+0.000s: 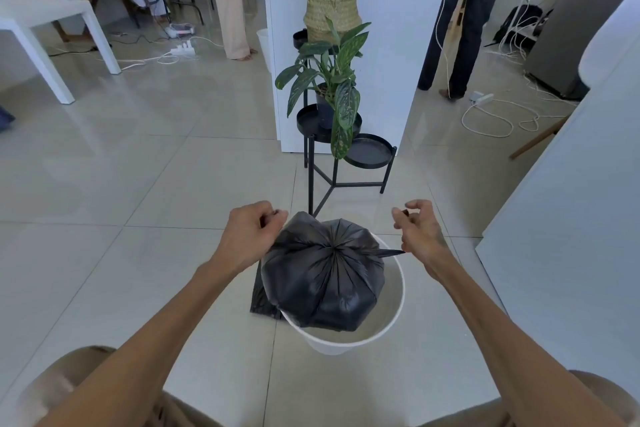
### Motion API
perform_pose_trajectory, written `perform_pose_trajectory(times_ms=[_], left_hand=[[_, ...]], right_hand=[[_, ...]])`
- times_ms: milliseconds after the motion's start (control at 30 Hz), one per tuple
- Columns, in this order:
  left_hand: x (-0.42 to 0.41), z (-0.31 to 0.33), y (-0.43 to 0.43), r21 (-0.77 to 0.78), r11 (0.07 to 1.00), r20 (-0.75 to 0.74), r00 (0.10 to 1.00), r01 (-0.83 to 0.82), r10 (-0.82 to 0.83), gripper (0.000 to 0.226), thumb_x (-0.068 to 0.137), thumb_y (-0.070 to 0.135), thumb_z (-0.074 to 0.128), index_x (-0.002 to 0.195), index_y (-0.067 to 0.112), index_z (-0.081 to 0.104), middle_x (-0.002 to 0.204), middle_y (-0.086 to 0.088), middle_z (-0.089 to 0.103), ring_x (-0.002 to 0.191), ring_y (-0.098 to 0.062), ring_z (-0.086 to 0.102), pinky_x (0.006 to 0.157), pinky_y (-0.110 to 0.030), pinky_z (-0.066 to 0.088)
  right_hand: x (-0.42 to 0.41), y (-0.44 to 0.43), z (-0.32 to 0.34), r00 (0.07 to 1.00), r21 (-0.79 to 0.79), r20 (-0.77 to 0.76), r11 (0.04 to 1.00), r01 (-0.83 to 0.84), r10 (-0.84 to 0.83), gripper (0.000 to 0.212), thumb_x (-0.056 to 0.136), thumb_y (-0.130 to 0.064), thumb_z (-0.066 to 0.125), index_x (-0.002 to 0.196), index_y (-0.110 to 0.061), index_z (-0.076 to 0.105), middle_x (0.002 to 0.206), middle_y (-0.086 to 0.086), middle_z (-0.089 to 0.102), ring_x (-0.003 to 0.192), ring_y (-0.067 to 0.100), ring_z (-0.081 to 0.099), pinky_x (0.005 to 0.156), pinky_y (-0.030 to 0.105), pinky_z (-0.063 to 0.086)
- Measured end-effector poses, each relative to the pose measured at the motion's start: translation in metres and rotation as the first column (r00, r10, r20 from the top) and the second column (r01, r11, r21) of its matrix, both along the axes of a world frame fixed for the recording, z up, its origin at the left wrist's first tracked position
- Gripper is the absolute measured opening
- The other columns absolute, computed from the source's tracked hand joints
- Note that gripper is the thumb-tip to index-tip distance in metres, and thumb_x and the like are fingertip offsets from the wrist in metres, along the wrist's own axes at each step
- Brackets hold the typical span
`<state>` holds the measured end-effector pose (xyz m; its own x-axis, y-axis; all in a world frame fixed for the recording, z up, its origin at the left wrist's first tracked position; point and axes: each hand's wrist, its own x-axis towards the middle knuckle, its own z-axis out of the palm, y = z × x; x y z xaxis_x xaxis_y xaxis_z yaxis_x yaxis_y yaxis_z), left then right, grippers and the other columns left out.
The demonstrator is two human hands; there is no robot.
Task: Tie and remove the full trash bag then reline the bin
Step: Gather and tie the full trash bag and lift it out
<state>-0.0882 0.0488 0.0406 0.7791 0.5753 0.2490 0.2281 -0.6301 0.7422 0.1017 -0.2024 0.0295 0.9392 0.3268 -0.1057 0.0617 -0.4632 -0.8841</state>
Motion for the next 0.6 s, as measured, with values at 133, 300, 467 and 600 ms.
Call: perform_pose_trajectory(times_ms=[133, 300, 467, 600], left_hand=[[-0.009, 0.004, -0.011, 0.284, 0.908, -0.206, 0.945, 0.307, -0.255, 0.041, 0.081, 0.066, 0.06, 0.104, 0.033, 0.052, 0.095, 0.01, 0.063, 0.083, -0.011, 0.059, 0.072, -0.03, 0.05], [-0.006, 0.001, -0.016, 0.435, 0.736, -0.576, 0.788, 0.519, -0.215, 0.075, 0.082, 0.07, 0.06, 0.146, 0.034, 0.041, 0.112, 0.001, 0.067, 0.102, -0.023, 0.062, 0.076, -0.033, 0.047], [0.005, 0.038, -0.021, 0.499, 0.716, -0.567, 0.809, 0.488, -0.156, 0.042, 0.085, 0.055, 0.067, 0.119, 0.031, 0.063, 0.095, 0.002, 0.069, 0.096, -0.024, 0.063, 0.074, -0.034, 0.049], [0.021, 0.076, -0.055, 0.572, 0.707, -0.288, 0.909, 0.415, -0.301, 0.03, 0.077, 0.055, 0.077, 0.091, 0.028, 0.072, 0.068, 0.01, 0.054, 0.071, -0.019, 0.051, 0.059, -0.03, 0.033]], right_hand=[[-0.019, 0.0, 0.009, 0.876, -0.334, 0.204, 0.872, -0.357, 0.437, 0.082, 0.071, -0.077, 0.063, 0.134, -0.029, 0.042, 0.119, -0.003, 0.062, 0.098, 0.014, 0.059, 0.082, 0.027, 0.048], [-0.043, 0.019, 0.003, 0.632, -0.811, 0.239, 0.51, -0.288, 0.737, 0.08, 0.068, -0.077, 0.067, 0.128, -0.027, 0.051, 0.118, 0.001, 0.065, 0.106, 0.024, 0.054, 0.081, 0.032, 0.038], [-0.043, 0.014, 0.042, 0.601, -0.8, 0.342, 0.559, -0.217, 0.722, 0.046, 0.084, -0.06, 0.065, 0.106, -0.019, 0.068, 0.102, 0.002, 0.066, 0.103, 0.023, 0.057, 0.081, 0.031, 0.041], [-0.027, -0.043, 0.102, 0.636, -0.669, 0.475, 0.719, -0.188, 0.608, 0.037, 0.084, -0.049, 0.073, 0.103, -0.017, 0.074, 0.094, -0.003, 0.062, 0.101, 0.018, 0.054, 0.086, 0.021, 0.037]])
